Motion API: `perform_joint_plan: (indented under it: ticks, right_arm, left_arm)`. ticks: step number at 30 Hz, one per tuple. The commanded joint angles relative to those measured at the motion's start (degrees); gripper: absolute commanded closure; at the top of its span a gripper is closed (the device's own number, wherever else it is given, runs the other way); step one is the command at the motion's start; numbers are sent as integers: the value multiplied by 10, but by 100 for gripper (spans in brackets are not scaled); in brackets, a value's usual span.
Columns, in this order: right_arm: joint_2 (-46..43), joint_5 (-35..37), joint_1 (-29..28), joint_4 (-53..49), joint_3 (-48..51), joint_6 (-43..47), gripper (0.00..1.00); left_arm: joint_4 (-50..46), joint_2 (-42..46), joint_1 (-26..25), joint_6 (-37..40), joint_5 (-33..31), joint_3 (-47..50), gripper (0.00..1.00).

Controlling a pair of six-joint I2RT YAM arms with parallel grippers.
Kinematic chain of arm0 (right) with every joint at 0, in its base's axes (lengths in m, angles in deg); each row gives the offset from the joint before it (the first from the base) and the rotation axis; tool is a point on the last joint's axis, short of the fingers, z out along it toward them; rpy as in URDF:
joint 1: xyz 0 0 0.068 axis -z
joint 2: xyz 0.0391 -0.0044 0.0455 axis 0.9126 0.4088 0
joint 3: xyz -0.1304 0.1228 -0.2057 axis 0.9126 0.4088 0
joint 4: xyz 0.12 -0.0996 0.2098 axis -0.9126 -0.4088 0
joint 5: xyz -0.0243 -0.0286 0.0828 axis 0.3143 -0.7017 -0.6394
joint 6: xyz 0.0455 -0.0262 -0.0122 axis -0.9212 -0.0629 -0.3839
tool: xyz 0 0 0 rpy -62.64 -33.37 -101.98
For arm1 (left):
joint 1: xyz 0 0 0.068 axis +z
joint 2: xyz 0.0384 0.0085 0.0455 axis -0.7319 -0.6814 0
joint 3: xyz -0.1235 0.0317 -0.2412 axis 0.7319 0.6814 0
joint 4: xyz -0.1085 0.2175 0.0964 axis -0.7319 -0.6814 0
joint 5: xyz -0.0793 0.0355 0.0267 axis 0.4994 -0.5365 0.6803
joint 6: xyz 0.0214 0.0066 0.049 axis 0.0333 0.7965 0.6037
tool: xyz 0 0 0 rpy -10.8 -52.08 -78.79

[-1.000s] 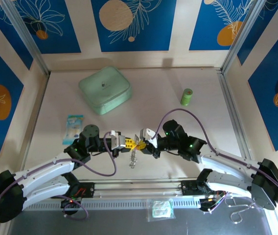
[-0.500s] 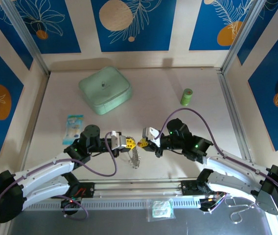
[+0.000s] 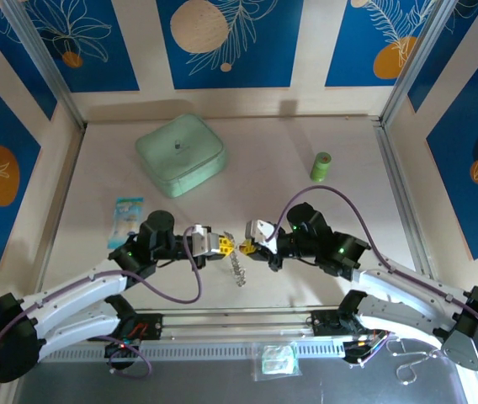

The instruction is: Put the keys on the keyring

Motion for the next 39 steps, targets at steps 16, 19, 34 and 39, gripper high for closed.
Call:
perform_joint_plan:
  ticks: [16,19,34,39]
  right_arm:
    - [88,70,-40,-18,-112,25,100]
    - [145,49,-60,23,-149,24,100]
    - [349,143,-23,-90,-186,53,100]
    - [368,262,-27,-174,-168,124,100]
  left_arm:
    - [-1,236,3,-211,-650,54,22]
    - [-34,268,4,-215,-751,53,21]
    - [-16,238,15,-264,-825,66,16]
    - [15,179,20,-253,-813,69,12]
